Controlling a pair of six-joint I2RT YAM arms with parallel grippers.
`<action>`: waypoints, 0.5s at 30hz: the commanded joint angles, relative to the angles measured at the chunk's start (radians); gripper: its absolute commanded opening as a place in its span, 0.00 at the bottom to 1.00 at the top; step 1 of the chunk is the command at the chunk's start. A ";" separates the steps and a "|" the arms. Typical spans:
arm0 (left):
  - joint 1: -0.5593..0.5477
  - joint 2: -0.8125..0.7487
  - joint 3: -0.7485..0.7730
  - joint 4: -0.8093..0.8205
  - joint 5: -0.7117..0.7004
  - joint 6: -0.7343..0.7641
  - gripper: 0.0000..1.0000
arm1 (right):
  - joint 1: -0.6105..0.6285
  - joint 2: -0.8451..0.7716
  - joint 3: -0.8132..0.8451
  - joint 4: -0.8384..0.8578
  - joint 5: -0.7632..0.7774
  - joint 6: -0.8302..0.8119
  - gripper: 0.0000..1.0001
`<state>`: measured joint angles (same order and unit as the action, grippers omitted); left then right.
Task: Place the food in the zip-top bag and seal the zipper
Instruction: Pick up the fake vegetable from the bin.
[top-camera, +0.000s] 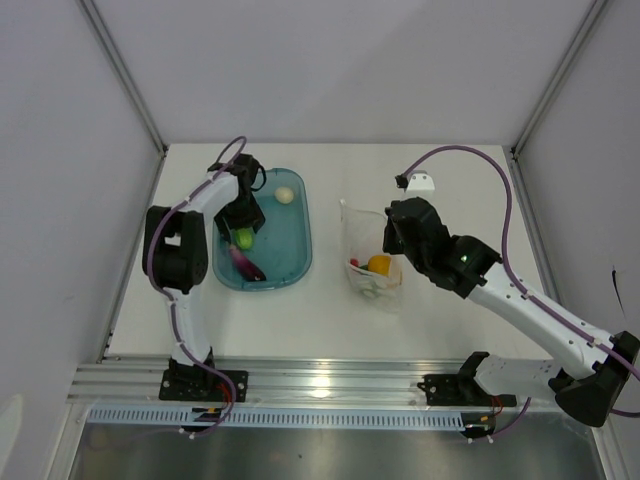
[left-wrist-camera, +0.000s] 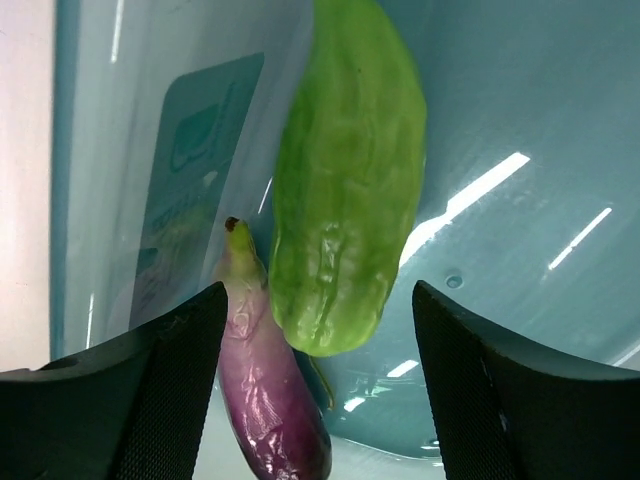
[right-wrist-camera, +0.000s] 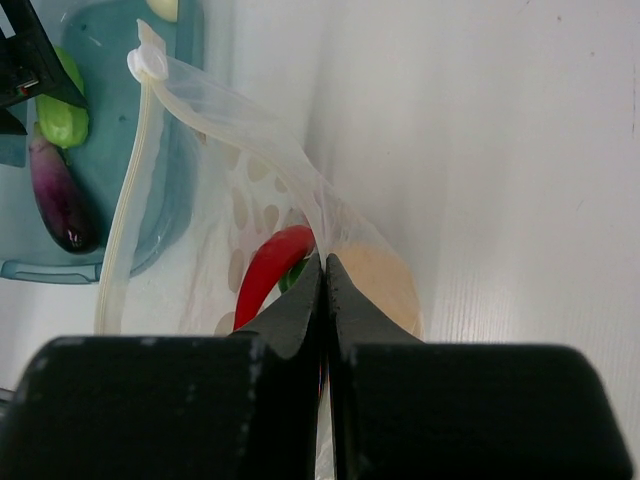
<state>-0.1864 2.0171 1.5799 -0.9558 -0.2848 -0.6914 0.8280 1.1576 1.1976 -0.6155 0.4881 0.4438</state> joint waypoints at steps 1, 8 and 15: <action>0.010 0.032 0.067 -0.043 -0.028 -0.025 0.76 | -0.004 -0.018 -0.001 0.031 0.004 0.009 0.00; 0.016 0.077 0.123 -0.077 -0.047 -0.022 0.67 | -0.003 -0.016 -0.004 0.037 -0.003 0.013 0.00; 0.018 0.072 0.111 -0.060 -0.048 -0.016 0.30 | -0.003 -0.024 0.000 0.034 -0.002 0.015 0.00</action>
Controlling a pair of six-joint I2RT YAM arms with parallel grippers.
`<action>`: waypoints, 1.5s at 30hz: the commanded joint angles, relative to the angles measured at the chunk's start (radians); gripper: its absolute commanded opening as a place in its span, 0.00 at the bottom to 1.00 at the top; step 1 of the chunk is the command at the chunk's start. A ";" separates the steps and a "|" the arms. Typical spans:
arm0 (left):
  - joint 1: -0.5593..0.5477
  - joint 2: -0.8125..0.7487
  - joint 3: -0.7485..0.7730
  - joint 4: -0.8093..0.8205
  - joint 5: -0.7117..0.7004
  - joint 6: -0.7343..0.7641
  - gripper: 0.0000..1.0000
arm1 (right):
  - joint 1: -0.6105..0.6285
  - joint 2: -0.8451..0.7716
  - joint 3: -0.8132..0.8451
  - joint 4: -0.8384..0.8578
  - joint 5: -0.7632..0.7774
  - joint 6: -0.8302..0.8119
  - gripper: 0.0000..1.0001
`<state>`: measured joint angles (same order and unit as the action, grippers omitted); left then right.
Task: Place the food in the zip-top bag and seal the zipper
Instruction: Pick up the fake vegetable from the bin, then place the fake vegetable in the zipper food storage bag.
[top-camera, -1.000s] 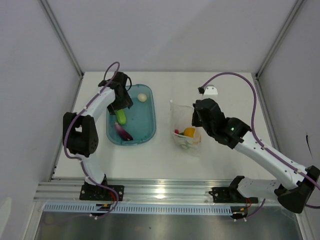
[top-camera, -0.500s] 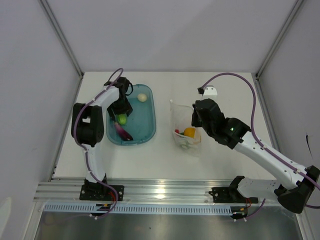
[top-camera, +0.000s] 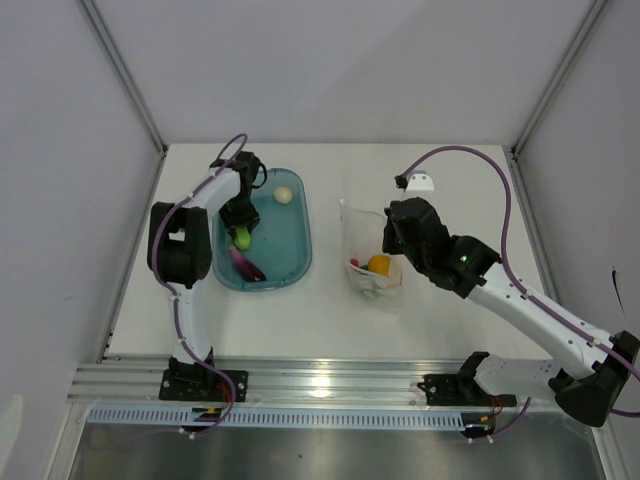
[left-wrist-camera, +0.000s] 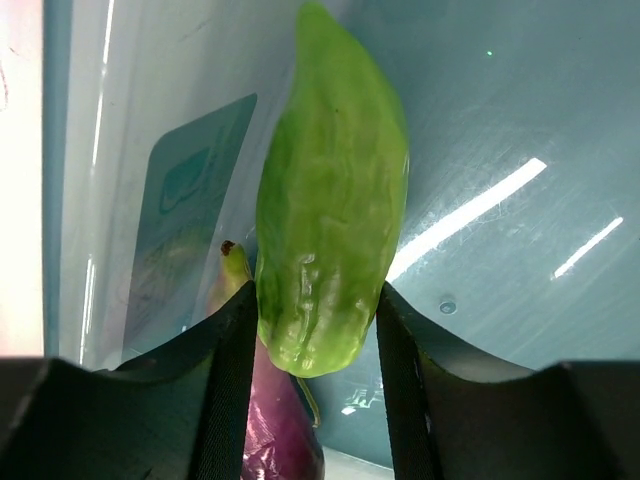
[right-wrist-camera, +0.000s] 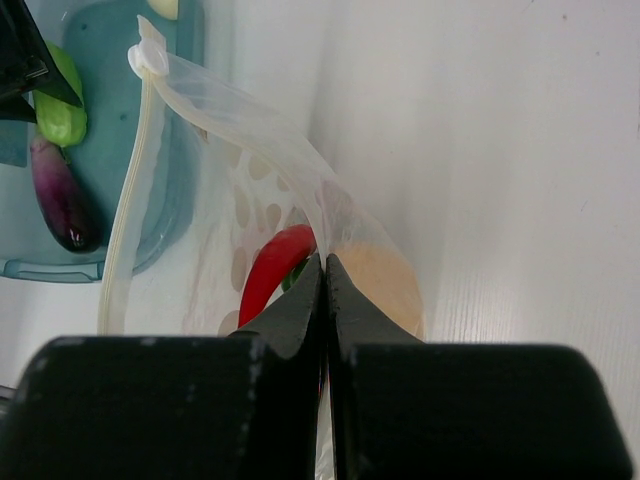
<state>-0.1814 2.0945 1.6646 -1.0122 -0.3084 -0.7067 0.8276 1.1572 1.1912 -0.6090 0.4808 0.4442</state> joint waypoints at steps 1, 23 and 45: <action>0.013 -0.010 0.021 0.003 -0.020 0.003 0.25 | -0.002 -0.024 0.008 0.028 0.007 0.016 0.00; -0.230 -0.571 0.006 0.259 0.894 0.108 0.00 | 0.001 0.030 0.031 0.029 0.018 0.010 0.00; -0.463 -0.749 -0.463 0.773 1.146 -0.608 0.00 | 0.047 0.032 0.062 0.020 0.094 -0.006 0.00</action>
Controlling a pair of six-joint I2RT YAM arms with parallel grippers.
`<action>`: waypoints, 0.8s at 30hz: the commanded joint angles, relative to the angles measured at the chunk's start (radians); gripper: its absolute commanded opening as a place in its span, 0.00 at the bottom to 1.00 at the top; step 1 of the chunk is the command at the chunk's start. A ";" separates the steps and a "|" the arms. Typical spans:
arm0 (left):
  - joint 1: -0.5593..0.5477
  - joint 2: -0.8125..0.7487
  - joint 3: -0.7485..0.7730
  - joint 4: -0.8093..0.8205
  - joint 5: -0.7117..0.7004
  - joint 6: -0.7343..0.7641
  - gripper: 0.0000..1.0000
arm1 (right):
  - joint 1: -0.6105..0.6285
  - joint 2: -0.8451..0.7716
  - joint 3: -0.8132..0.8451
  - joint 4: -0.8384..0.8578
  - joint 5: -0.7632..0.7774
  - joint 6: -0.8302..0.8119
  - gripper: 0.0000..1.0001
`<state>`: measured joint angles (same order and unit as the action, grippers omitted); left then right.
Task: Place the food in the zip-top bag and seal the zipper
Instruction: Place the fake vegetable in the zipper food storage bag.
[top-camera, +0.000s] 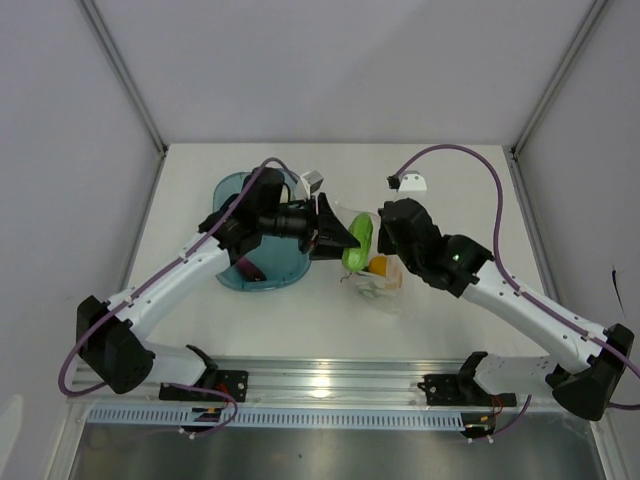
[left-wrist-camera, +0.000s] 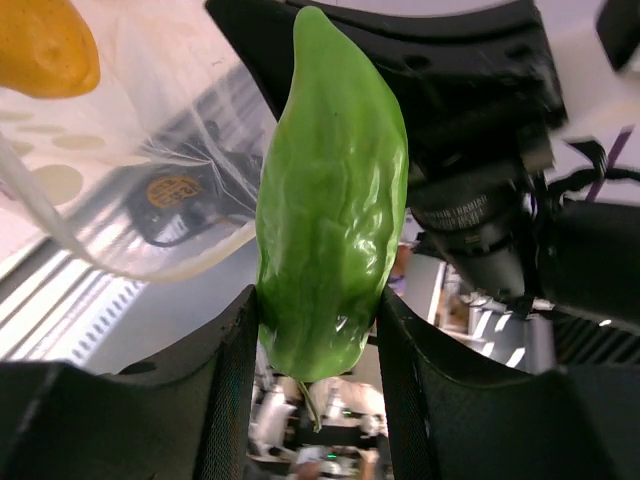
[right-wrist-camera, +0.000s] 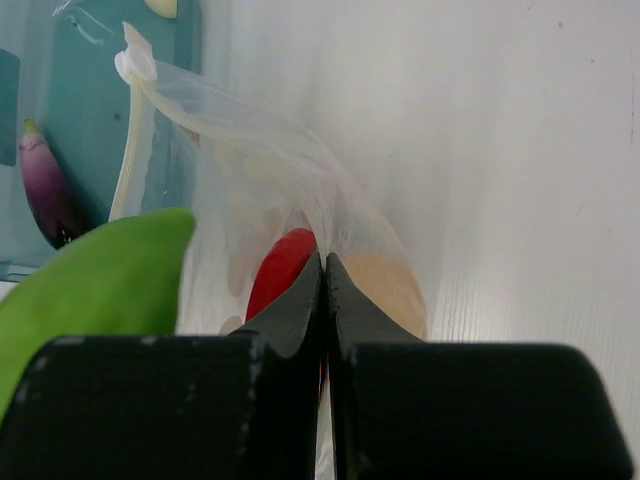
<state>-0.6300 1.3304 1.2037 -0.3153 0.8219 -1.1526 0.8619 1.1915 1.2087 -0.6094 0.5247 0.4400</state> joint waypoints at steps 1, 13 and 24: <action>-0.013 0.024 -0.010 0.078 0.019 -0.180 0.01 | 0.015 -0.003 0.046 0.020 0.052 -0.003 0.00; -0.014 -0.007 -0.076 0.012 -0.208 -0.308 0.35 | 0.040 -0.026 0.055 0.011 0.074 -0.003 0.00; -0.016 -0.022 -0.026 -0.053 -0.245 -0.242 0.99 | 0.043 -0.041 0.038 0.010 0.086 -0.003 0.00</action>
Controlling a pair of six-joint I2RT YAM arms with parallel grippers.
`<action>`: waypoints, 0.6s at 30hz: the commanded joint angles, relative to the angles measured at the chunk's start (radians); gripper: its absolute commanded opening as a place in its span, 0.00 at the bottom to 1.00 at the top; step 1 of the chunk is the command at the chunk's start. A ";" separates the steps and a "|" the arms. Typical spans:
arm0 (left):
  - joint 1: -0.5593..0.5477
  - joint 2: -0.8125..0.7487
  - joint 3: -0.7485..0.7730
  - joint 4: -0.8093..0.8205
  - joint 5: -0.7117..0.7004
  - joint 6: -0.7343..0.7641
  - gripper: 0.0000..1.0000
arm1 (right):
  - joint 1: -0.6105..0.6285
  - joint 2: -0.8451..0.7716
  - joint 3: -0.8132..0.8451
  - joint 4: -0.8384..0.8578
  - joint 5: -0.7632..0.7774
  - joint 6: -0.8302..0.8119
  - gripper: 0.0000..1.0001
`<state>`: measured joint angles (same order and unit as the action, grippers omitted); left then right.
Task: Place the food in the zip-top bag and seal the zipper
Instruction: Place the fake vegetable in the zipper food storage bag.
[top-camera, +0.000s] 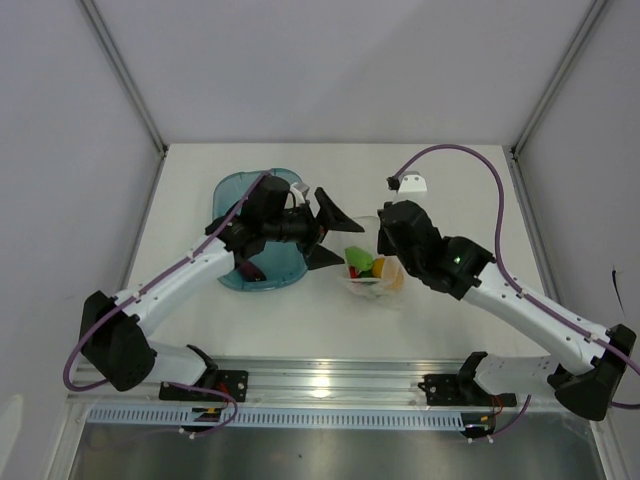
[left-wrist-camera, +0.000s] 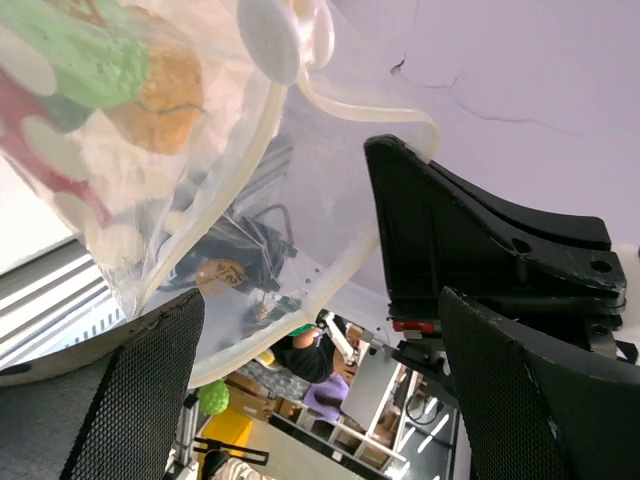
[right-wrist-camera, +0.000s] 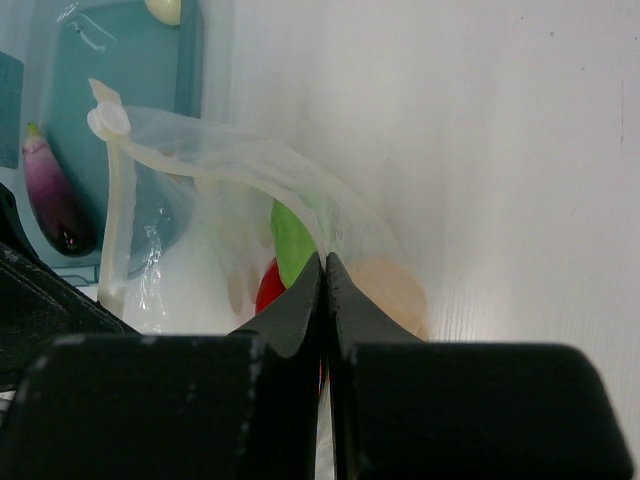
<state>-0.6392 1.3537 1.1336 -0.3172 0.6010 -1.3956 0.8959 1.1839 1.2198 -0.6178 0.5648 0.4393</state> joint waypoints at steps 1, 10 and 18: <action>-0.007 -0.050 0.057 -0.081 -0.033 0.018 1.00 | 0.008 -0.033 0.024 0.018 0.046 -0.004 0.00; -0.005 -0.236 0.132 -0.140 -0.281 0.397 0.99 | 0.008 -0.035 0.012 0.021 0.043 -0.001 0.00; -0.004 -0.423 0.092 -0.101 -0.686 0.629 0.99 | 0.008 -0.018 0.012 0.029 0.035 -0.001 0.00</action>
<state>-0.6392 0.9493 1.2064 -0.4061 0.1535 -0.9066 0.8974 1.1778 1.2194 -0.6193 0.5686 0.4389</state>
